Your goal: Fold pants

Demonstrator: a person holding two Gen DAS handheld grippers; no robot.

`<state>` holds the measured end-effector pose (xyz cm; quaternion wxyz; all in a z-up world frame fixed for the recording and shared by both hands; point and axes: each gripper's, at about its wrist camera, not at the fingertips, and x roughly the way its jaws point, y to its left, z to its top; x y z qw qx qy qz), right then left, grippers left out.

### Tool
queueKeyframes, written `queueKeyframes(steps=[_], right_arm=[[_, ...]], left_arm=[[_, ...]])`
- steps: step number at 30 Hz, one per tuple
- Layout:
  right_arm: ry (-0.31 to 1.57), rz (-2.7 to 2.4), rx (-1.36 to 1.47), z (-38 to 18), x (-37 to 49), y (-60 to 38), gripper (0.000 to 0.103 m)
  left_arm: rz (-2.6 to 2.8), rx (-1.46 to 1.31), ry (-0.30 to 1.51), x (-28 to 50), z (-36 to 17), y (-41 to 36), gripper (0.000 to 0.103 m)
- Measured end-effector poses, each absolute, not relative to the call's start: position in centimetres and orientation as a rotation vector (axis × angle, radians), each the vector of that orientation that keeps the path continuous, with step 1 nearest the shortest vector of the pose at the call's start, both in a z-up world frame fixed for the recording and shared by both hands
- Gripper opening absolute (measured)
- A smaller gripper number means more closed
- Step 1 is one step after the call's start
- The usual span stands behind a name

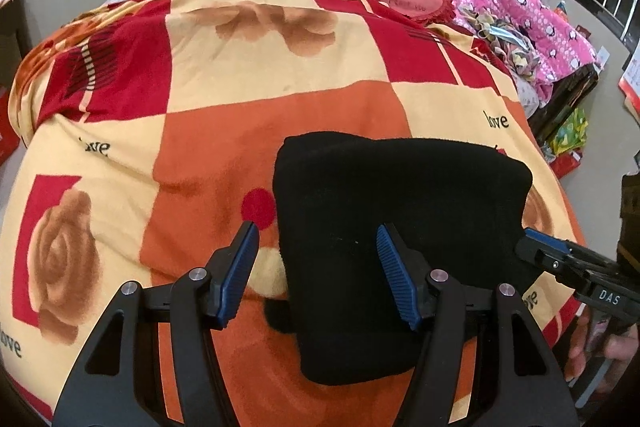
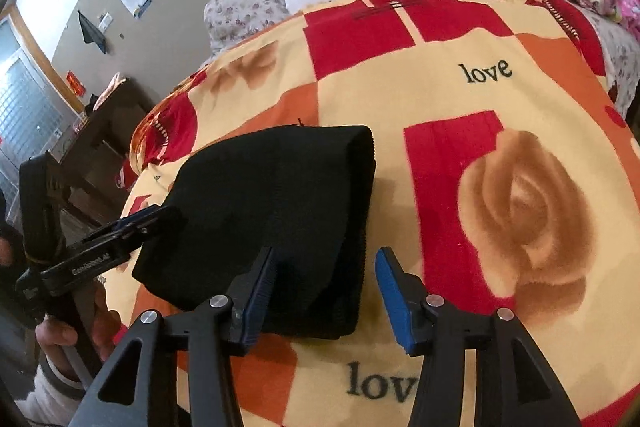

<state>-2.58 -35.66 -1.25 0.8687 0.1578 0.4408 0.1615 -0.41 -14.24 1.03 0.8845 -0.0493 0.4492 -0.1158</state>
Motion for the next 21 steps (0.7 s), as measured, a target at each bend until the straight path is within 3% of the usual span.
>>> queueKeyframes(steps=[8,10,16,21], right_arm=[[0.925,0.362,0.375,-2.3,-1.3,-36.5,0.056],[0.923,0.384,0.406,-2.7,-1.0,-36.7,0.057],[0.925,0.449,0.46,-4.0,0.3,-35.8,0.064],[0.893,0.446,0.352,-3.4,0.4,-33.5,0.062]], left_arm=[[-0.286,-0.175,0.964,0.3,0.5,-13.3,0.062],[-0.301,-0.202,0.978,0.5,0.1,-13.1,0.071],[-0.36,-0.317,1.029,1.3,-1.7,-12.7,0.08],[-0.417,-0.313,1.038,1.5,-1.8,-13.7,0.079]])
